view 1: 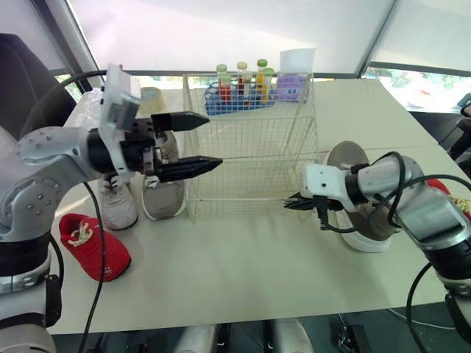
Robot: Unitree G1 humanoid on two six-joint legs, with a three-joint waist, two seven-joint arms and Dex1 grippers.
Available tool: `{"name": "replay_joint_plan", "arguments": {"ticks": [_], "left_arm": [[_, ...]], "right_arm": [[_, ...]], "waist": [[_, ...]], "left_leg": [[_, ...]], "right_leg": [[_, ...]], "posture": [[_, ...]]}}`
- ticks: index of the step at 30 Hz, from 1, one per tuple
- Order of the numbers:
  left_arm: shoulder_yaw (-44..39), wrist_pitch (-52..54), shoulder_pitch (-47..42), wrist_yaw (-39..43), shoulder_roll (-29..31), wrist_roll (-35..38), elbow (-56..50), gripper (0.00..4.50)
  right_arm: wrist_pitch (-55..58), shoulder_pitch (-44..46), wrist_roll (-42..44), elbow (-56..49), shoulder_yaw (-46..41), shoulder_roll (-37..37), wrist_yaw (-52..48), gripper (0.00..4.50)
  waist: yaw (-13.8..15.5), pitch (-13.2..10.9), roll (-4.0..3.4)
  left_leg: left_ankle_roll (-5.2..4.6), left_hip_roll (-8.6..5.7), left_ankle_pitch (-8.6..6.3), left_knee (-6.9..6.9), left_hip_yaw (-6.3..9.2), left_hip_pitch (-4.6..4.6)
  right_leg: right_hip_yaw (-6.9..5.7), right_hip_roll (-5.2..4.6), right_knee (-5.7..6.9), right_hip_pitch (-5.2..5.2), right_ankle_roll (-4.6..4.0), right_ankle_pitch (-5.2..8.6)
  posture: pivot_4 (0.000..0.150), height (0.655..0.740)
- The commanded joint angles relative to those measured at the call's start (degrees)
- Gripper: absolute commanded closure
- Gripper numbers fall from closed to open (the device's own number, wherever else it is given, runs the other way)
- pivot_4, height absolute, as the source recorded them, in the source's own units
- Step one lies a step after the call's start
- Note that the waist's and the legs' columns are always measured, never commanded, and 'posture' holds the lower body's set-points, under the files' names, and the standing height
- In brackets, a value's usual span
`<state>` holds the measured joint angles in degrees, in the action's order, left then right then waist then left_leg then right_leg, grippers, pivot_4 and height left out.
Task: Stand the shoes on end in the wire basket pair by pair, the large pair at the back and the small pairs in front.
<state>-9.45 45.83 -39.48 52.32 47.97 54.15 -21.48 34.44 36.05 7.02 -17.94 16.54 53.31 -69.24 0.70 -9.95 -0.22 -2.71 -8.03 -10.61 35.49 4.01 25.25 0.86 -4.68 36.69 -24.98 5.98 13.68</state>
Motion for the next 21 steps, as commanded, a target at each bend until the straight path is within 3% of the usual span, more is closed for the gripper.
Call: {"name": "replay_joint_plan", "arguments": {"ticks": [1,3,10,21], "left_arm": [[0.23,-0.54,-1.85,0.19,-0.11,-0.42,-0.55,0.00],[0.34,-0.57,-1.96,0.29,-0.17,-0.47,-0.42,0.00],[0.42,-0.96,-1.81,1.33,-0.31,-1.12,0.39,0.00],[1.57,-2.39,-2.69,3.72,-1.83,-3.04,2.43,0.00]], "right_arm": [[-1.29,-0.81,-0.30,-1.47,-1.60,0.19,1.17,4.19],[-1.26,-0.85,0.17,-1.47,-2.19,0.22,1.36,3.51],[1.98,0.08,5.00,-4.47,-8.19,1.34,1.68,0.03],[19.35,-1.20,24.09,-14.68,-34.34,5.26,5.58,0.03]], "waist": [[0.00,0.01,0.01],[-0.04,0.01,0.01],[0.05,0.00,0.01],[0.21,0.00,0.02]], "left_leg": [[0.00,0.00,0.00,0.02,0.00,0.00],[0.00,0.00,0.00,0.06,0.00,-0.01],[-0.01,0.00,-0.01,0.19,0.00,-0.01],[-0.06,0.00,-0.03,0.26,0.00,0.01]], "right_leg": [[0.00,0.00,0.00,0.01,0.00,0.00],[0.00,0.00,0.01,0.04,0.00,0.00],[0.00,0.00,0.20,0.02,-0.03,0.02],[-0.01,-0.03,0.25,0.03,-0.18,0.10]], "posture": [[0.150,0.7400],[0.150,0.7400],[0.150,0.7400],[0.150,0.7400]]}}
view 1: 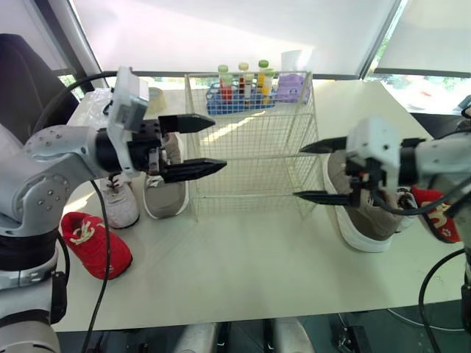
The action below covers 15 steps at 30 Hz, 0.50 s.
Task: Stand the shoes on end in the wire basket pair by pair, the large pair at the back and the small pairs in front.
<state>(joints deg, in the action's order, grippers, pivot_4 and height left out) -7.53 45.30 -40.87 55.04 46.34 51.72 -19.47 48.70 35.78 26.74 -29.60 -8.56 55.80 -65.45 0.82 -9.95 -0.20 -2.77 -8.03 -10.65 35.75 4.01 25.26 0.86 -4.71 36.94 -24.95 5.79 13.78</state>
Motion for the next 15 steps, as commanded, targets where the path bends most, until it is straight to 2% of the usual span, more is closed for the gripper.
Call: {"name": "replay_joint_plan", "arguments": {"ticks": [1,5,8,12,15], "left_arm": [[-0.25,-2.10,-1.34,1.42,-0.37,-0.83,0.71,0.00],[0.27,-2.73,-1.74,3.61,-0.98,-1.33,2.39,0.00],[0.91,-3.24,-2.19,5.50,-1.67,-1.78,3.92,0.00],[2.75,-4.64,-3.12,8.24,-3.00,-3.14,6.40,0.00],[3.77,-5.24,-3.88,9.06,-4.51,-3.96,7.46,0.00]], "right_arm": [[6.94,-2.25,5.29,-3.68,-12.18,3.65,2.50,0.03],[13.79,-10.85,5.33,-5.83,-24.21,6.33,6.68,0.03],[18.51,-18.83,2.27,-8.57,-29.19,6.15,12.32,0.03],[30.10,-25.83,-0.36,-16.17,-32.72,0.28,22.82,0.03],[34.23,-29.06,-1.43,-20.89,-34.57,-5.23,27.58,0.03]], "waist": [[0.26,-0.01,0.01],[0.26,0.00,0.05],[0.08,0.00,0.05],[-0.01,0.02,0.07],[-0.01,0.02,0.05]], "left_leg": [[-0.01,0.00,-0.01,0.00,0.00,0.00],[-0.10,0.00,-0.07,0.09,0.01,0.03],[-0.11,0.00,-0.07,0.13,0.01,0.03],[-0.11,0.01,-0.07,0.14,0.01,0.04],[-0.11,0.01,-0.07,0.14,0.01,0.05]], "right_leg": [[0.00,-0.01,0.00,0.00,0.00,0.00],[-0.01,-0.02,-0.07,0.08,-0.02,0.01],[-0.01,-0.03,-0.06,0.09,-0.03,0.02],[-0.01,-0.04,-0.04,0.07,-0.04,0.03],[-0.01,-0.04,-0.01,0.05,-0.04,0.03]], "posture": [[0.150,0.7400],[0.150,0.7400],[0.150,0.7400],[0.150,0.7400],[0.150,0.7400]]}}
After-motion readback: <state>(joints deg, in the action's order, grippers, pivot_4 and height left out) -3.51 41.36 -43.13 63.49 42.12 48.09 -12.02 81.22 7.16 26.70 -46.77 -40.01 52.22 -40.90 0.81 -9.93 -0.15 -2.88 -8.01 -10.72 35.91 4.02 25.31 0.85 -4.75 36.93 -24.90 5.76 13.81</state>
